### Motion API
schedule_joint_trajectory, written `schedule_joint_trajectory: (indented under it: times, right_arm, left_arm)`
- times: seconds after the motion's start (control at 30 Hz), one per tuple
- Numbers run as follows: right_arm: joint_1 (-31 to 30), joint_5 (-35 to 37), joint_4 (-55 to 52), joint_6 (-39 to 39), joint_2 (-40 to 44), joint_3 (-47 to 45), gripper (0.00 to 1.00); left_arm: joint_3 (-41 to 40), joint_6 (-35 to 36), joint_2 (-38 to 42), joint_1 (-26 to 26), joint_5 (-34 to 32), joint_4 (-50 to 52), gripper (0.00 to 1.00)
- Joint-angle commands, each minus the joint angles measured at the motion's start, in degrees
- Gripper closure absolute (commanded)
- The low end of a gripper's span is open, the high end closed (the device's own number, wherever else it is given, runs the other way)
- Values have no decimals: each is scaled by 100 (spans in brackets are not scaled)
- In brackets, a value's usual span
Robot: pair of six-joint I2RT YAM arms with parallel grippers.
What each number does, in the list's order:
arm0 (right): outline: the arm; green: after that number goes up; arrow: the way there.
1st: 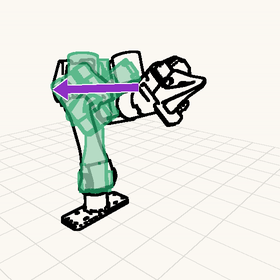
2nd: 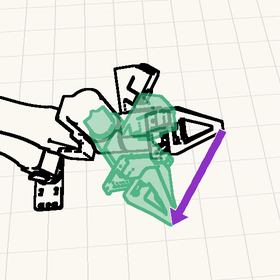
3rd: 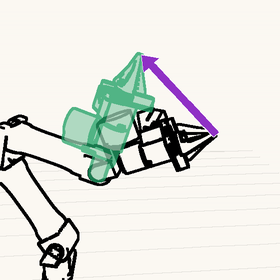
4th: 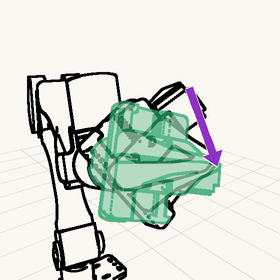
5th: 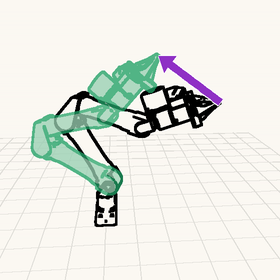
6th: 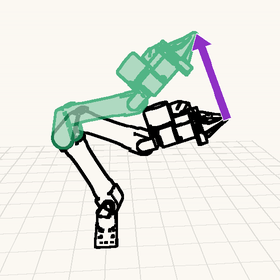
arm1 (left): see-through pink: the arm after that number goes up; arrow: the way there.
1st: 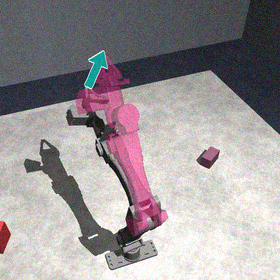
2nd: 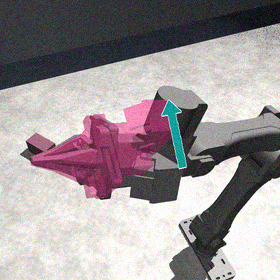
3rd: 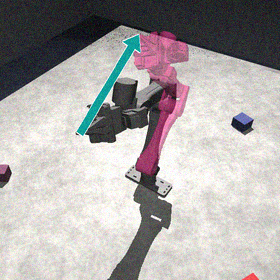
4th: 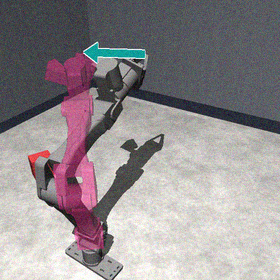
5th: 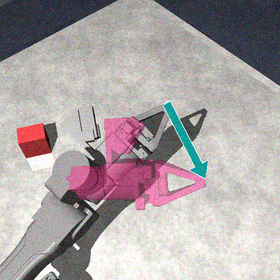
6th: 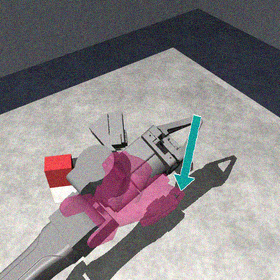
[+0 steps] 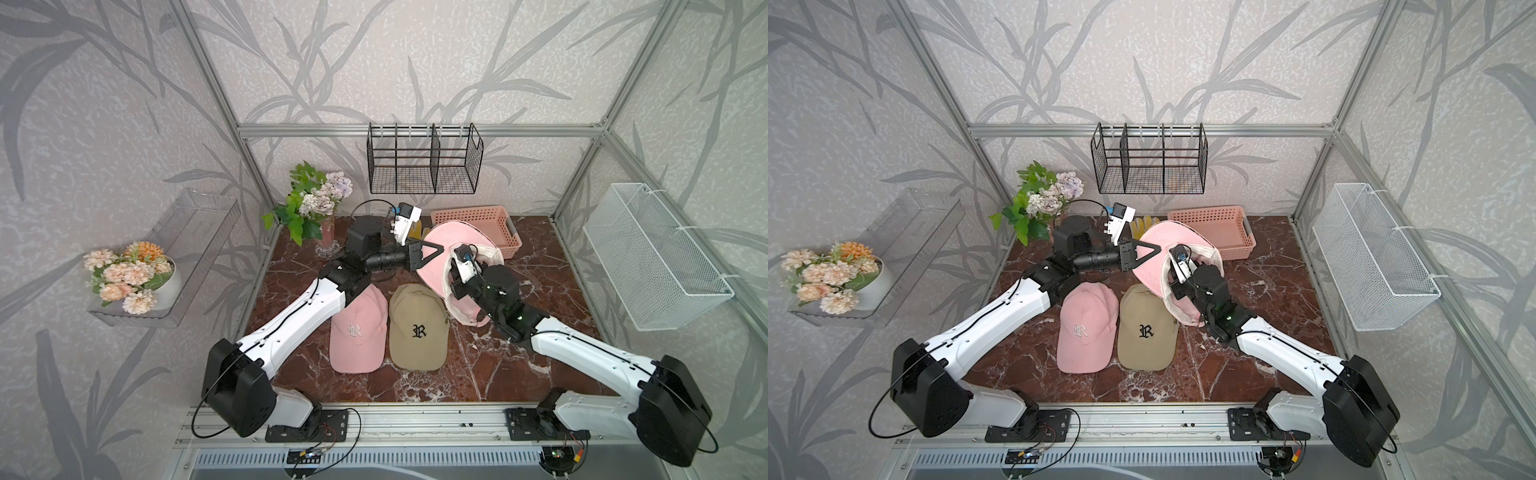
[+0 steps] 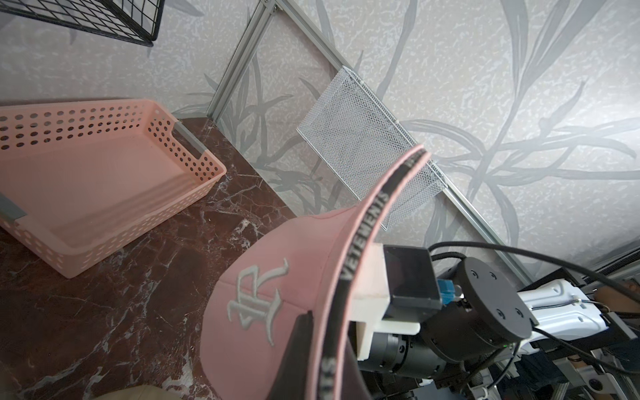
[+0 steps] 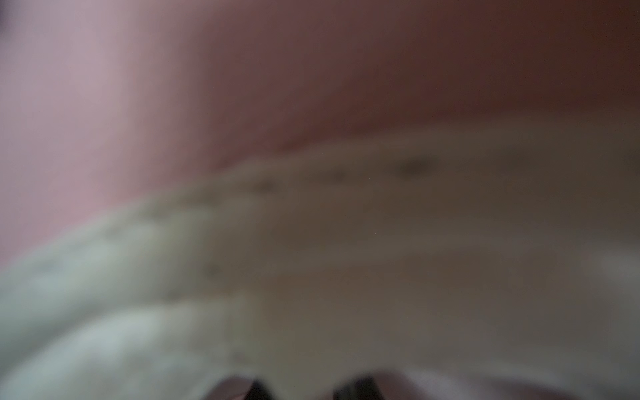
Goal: Turn the baseball cap inside out
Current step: Turn over the baseball cap.
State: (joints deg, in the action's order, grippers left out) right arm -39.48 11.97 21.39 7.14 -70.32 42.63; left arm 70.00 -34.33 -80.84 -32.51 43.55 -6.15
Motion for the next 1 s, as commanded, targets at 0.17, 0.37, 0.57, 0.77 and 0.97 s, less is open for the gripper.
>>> schedule_joint_trajectory:
  times: [0.17,0.37,0.57,0.77,0.97]
  right_arm:
    - [2,1264,319,-57,352,-318,76]
    - [11,2601,268,83,503,-536,76]
    - [22,3154,-174,-61,510,-756,76]
    - [26,2944,-338,6,627,-808,74]
    - [20,588,-915,136,1242,-734,73]
  left_arm:
    - [111,85,130,-65,14,-1,100]
    - [101,264,184,-63,-244,224,100]
    - [87,255,210,-62,-286,230,100]
    - [67,275,237,-57,-303,227,100]
    - [40,312,213,-58,-338,222,100]
